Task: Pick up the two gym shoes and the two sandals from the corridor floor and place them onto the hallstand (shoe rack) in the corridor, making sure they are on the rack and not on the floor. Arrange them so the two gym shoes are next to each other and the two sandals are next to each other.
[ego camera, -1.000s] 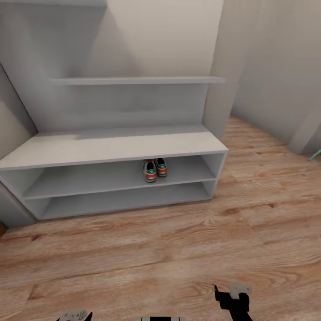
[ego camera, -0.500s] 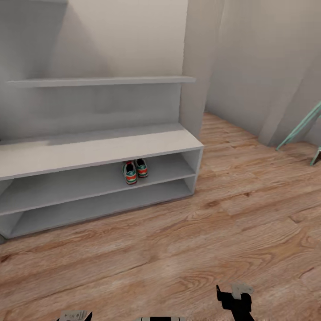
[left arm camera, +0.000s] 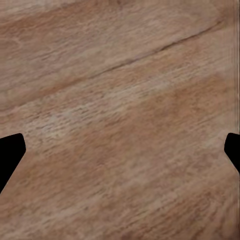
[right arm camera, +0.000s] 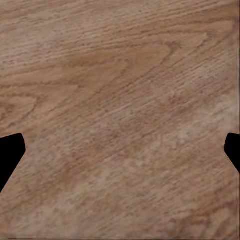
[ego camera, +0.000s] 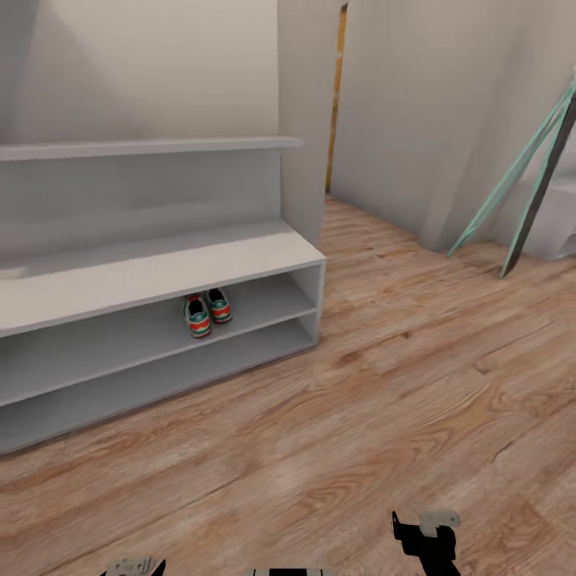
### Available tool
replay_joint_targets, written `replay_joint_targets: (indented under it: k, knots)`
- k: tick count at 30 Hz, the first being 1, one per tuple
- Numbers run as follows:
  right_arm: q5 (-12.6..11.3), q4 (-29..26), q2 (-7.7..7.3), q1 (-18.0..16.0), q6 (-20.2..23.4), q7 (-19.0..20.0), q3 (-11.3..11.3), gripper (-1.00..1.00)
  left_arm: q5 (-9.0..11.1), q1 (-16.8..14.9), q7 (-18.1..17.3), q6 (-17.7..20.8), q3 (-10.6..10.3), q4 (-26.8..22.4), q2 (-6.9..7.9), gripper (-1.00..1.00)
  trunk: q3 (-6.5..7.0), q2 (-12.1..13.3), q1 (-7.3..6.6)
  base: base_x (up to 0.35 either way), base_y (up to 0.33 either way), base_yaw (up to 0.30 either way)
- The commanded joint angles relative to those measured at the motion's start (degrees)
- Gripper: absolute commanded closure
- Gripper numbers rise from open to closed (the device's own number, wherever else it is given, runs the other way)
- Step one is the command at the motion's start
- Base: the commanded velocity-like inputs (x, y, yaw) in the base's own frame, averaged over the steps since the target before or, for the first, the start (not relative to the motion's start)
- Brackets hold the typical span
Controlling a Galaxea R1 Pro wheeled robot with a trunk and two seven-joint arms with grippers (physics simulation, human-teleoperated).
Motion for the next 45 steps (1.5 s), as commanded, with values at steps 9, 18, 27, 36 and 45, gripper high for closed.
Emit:
replay_joint_targets:
  k: [9, 18, 27, 36, 45]
  knots:
    - [0.6, 0.1, -0.05, -0.1, -0.2, -0.3, -0.4, -1.00, -0.1, 0.0, -0.5, -0.1, 0.4, 0.0, -0.05, -1.00, -0.04, 0.0, -0.01, 0.000, 0.000, -0.289]
    - [0.6, 0.1, -0.03, 0.0, -0.2, -0.3, -0.3, -1.00, -0.1, 0.0, -0.5, -0.1, 0.4, 0.1, -0.08, -1.00, -0.04, 0.0, -0.01, 0.000, 0.000, -0.289]
    - [0.6, 0.1, 0.02, 0.0, -0.2, -0.3, -0.3, -1.00, -0.2, 0.0, -0.5, -0.1, 0.4, 0.1, -0.08, -1.00, -0.04, 0.0, -0.01, 0.000, 0.000, -0.289]
    - [0.6, 0.1, 0.02, 0.0, -0.2, -0.3, -0.3, -1.00, -0.1, 0.0, -0.5, -0.1, 0.4, 0.1, -0.08, -1.00, -0.04, 0.0, -0.01, 0.000, 0.000, -0.289]
    - [0.6, 0.1, 0.02, 0.3, -0.2, -0.3, -0.3, -1.00, -0.1, 0.0, -0.5, -0.1, 0.4, 0.1, -0.08, -1.00, -0.04, 0.0, -0.01, 0.000, 0.000, -0.289]
